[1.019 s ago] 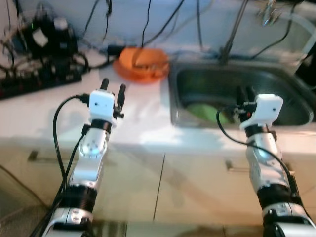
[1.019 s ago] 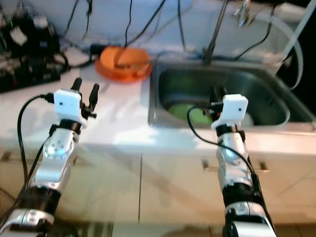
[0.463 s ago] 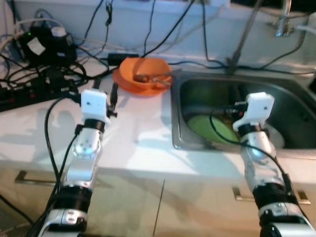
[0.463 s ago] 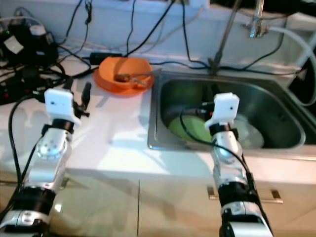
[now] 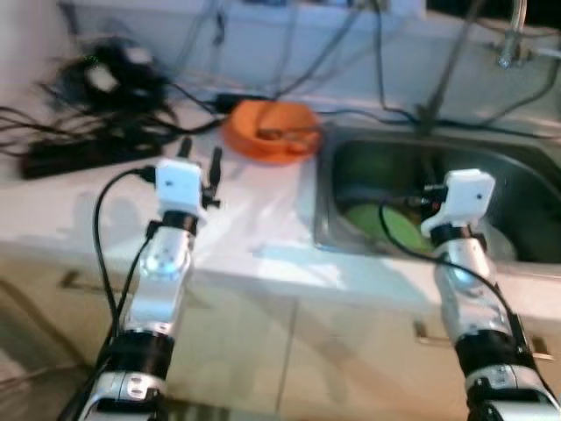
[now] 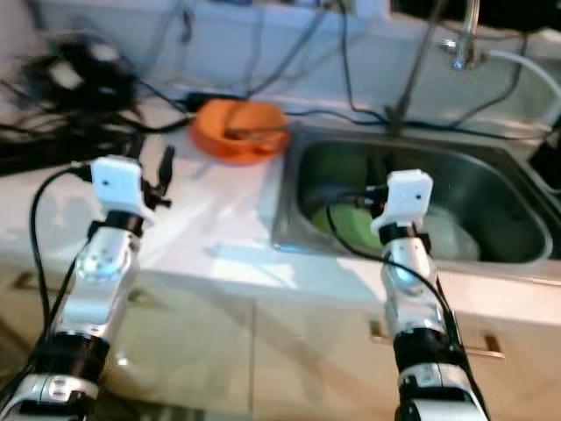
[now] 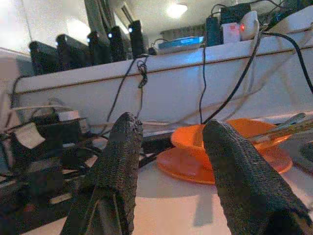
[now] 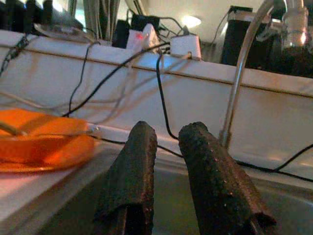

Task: Kitchen organization

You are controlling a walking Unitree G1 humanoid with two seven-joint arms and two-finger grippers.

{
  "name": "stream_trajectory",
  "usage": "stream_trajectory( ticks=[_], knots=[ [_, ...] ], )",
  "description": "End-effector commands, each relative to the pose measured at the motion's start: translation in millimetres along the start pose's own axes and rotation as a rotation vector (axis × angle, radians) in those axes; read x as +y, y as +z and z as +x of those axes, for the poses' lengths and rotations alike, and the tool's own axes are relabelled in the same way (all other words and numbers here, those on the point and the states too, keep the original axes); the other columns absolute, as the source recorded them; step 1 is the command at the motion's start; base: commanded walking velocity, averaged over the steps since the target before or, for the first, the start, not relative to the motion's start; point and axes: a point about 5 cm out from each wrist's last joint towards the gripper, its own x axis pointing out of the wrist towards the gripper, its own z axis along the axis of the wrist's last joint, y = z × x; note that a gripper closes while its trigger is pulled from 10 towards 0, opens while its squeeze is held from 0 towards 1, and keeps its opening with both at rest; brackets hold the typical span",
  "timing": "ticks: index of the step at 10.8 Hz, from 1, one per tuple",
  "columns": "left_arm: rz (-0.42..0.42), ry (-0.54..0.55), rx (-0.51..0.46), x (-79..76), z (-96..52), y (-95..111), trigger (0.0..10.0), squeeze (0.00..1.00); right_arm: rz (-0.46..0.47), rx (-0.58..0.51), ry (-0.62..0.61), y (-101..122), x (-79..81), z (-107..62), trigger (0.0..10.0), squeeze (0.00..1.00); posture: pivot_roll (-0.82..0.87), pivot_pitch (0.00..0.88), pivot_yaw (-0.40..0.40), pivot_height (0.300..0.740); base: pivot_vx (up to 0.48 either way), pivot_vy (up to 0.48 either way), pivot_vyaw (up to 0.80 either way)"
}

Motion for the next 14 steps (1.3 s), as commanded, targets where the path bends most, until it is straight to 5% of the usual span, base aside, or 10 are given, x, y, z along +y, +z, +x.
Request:
stream_trajectory(
  ticks=[1, 4, 6, 10, 14],
  knots=[
    [-0.017, -0.025, 0.003, -4.3, 4.4, 3.3, 10.0, 0.00, -0.003, -0.007, -0.015, 2.4, -5.6, 1.5, 10.0, 0.00, 0.23, 0.000, -0.023, 0.740, 0.000, 0.000, 0.00],
    [-0.117, -0.108, 0.173, -2.7, 21.5, -3.6, 10.0, 0.00, 0.003, -0.002, -0.004, 0.3, -0.5, -0.9, 10.0, 0.00, 0.23, 0.000, -0.010, 0.740, 0.000, 0.000, 0.00],
    [-0.164, -0.177, 0.180, -9.0, 40.3, 5.5, 10.0, 0.00, 0.007, 0.003, 0.002, -0.7, 2.5, -1.1, 10.0, 0.00, 0.22, 0.000, 0.000, 0.740, 0.000, 0.000, 0.00],
    [-0.165, -0.283, 0.377, -16.7, 66.5, -1.2, 10.0, 0.00, 0.024, 0.010, -0.001, -2.6, 8.1, -16.0, 10.0, 0.00, 0.19, 0.049, 0.040, 0.740, 0.000, 0.000, 0.00],
    [-0.143, -0.275, 0.440, -10.3, 78.7, 2.0, 10.0, 0.00, 0.032, 0.008, -0.006, 4.6, 11.8, -36.8, 10.0, 0.00, 0.15, 0.135, 0.071, 0.740, 0.000, 0.000, 0.00]
  ],
)
